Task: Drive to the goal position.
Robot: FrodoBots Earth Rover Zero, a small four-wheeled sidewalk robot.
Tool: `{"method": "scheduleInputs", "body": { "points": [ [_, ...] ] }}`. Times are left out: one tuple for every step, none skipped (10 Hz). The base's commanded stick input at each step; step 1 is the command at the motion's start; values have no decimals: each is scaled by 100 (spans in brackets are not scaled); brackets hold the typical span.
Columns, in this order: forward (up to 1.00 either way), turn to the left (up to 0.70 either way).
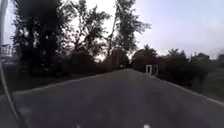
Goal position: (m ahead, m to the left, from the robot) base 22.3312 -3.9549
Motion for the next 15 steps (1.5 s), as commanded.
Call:
{"method": "scheduleInputs", "body": {
  "points": [
    [70, 0],
    [70, 0],
    [70, 0],
    [70, 0],
    [70, 0],
    [70, 21],
    [70, 18],
    [70, 0],
    [70, 0],
    [70, 0],
    [70, 0],
    [70, 0],
    [70, 0],
    [70, -12],
    [70, -26]
  ]
}}
